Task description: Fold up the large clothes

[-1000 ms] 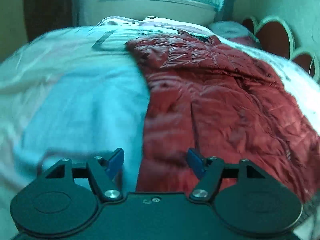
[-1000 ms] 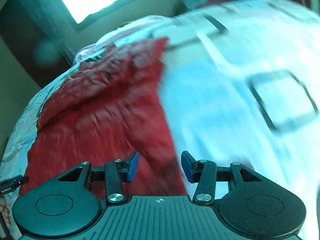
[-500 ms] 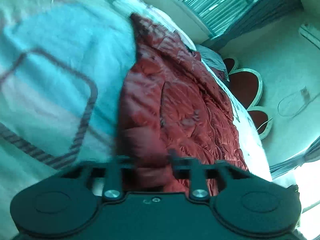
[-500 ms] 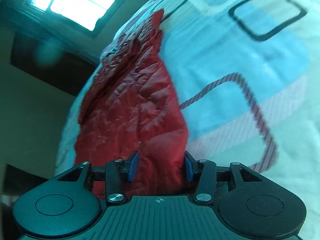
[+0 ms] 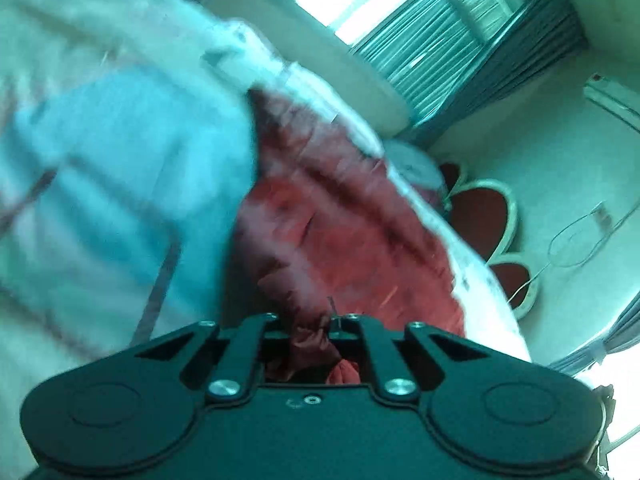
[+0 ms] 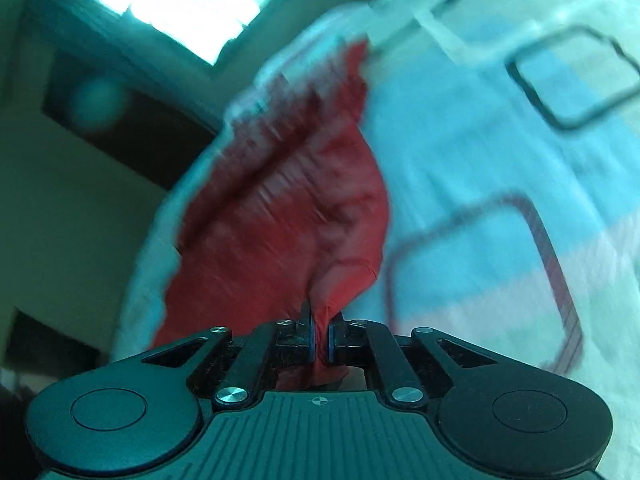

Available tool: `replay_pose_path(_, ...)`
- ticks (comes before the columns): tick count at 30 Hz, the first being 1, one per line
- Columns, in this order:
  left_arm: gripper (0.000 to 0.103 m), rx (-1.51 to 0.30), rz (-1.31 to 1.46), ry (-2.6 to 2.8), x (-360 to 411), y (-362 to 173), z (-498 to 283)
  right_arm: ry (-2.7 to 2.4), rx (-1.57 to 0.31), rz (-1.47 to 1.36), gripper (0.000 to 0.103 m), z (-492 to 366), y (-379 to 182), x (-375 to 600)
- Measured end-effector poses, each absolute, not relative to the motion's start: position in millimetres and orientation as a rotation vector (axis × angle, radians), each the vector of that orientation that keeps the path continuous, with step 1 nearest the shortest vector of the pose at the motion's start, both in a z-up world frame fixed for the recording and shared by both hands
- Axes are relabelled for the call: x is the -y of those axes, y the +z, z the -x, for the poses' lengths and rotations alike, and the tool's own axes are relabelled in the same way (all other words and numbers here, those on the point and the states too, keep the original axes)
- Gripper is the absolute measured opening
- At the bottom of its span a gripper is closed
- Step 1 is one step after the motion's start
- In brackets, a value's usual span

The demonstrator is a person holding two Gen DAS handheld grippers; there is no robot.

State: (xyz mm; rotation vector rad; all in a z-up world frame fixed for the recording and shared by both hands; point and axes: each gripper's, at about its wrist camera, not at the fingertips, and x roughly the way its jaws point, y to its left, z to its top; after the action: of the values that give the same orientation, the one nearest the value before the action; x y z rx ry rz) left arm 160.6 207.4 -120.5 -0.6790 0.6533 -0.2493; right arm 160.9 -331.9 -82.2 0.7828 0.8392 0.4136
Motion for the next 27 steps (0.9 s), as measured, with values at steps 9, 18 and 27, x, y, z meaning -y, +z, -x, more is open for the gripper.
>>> replay_pose_path(9, 0.008, -0.438, 0.676, -0.273, -197.5, -44.1, -272.2, 0.433, -0.654, -0.731, 0.005, -266.2, -1.5, 320.0)
replay_pose_path(18, 0.008, -0.486, 0.612, -0.283, -188.3, -28.9, -418.8, 0.415, -0.66, -0.761, 0.005, -414.4, 7.0, 316.9)
replay_pose_path(27, 0.091, -0.519, 0.534, -0.074, -198.2, -62.0, -506.1, 0.192, -0.651, -0.619, 0.098, -511.5, -32.6, 309.1)
